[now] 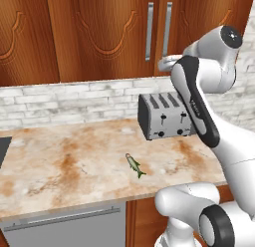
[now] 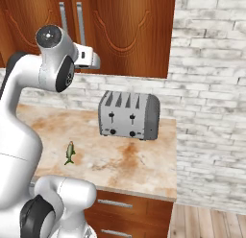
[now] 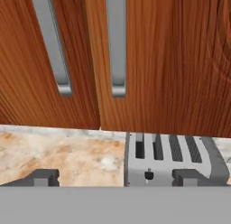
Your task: Retrieve the tupperware from the cabinet, then place the raw meat into the tupperware to avoid contamination.
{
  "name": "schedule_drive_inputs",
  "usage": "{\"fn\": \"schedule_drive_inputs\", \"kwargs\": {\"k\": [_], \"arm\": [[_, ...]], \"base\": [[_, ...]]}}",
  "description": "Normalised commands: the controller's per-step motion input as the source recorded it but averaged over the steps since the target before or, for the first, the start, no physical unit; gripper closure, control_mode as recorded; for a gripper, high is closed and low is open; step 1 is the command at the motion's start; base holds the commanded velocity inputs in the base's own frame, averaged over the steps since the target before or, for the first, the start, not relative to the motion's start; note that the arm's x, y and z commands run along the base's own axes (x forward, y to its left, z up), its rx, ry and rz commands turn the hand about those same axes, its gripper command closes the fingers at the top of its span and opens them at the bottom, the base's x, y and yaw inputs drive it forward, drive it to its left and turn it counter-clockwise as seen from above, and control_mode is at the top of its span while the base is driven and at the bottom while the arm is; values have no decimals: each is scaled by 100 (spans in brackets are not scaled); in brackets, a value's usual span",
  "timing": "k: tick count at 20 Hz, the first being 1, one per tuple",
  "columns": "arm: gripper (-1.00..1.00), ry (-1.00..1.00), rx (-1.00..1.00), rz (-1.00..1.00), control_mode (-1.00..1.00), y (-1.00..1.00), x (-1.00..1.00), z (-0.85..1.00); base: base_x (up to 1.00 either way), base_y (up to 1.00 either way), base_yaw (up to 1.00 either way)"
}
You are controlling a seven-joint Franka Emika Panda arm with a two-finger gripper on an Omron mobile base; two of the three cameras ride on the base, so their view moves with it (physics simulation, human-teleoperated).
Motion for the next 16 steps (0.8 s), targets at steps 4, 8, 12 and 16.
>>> {"fn": "schedule_drive_inputs", "kwargs": {"k": [4, 8, 12, 16], "arm": [[-100, -2, 0, 0, -100, 0, 33, 14], [-100, 0, 0, 0, -100, 0, 37, 18], [-100, 0, 0, 0, -100, 0, 36, 23], [-100, 0, 0, 0, -100, 0, 33, 23]], "base": [[0, 0, 0], [0, 0, 0], [0, 0, 0], [0, 0, 0]]}}
